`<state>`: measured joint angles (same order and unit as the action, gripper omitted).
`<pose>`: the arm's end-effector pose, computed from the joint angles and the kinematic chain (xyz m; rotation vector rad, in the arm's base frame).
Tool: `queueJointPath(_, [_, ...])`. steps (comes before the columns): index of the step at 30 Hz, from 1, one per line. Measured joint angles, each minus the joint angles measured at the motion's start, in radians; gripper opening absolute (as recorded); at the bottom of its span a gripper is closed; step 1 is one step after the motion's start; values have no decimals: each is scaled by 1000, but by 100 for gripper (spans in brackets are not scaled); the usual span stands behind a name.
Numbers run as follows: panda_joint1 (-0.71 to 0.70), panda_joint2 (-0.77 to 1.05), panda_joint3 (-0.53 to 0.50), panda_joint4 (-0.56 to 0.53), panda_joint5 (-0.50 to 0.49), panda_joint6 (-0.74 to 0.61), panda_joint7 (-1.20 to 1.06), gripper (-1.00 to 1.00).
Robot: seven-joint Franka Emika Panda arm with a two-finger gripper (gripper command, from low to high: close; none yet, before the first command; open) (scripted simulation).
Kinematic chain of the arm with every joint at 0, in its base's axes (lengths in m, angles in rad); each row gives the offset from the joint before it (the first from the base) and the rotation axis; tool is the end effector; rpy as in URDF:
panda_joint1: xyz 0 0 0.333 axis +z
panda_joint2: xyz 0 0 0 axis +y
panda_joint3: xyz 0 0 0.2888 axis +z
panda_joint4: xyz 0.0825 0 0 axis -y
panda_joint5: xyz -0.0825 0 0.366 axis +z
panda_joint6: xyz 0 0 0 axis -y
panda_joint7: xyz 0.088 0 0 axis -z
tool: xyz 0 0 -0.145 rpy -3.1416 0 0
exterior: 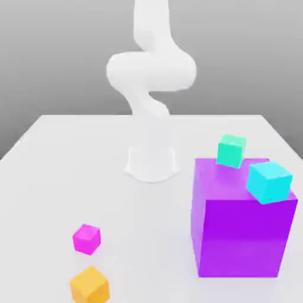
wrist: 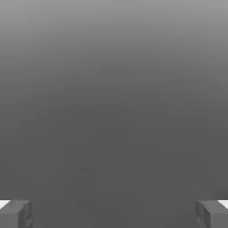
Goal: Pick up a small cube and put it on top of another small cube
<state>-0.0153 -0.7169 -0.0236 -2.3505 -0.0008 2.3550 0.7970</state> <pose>0.4044 -0.0178 0.6134 -2.4736 1.0981 -0.9397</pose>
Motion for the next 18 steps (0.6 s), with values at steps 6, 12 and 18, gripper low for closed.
queueJointPath(6, [-42,231,-67,-134,1,150,-11,0])
queueJointPath(12, [-85,448,-130,-262,10,293,-26,0])
queueJointPath(18, [-140,667,-189,-389,32,435,-51,0])
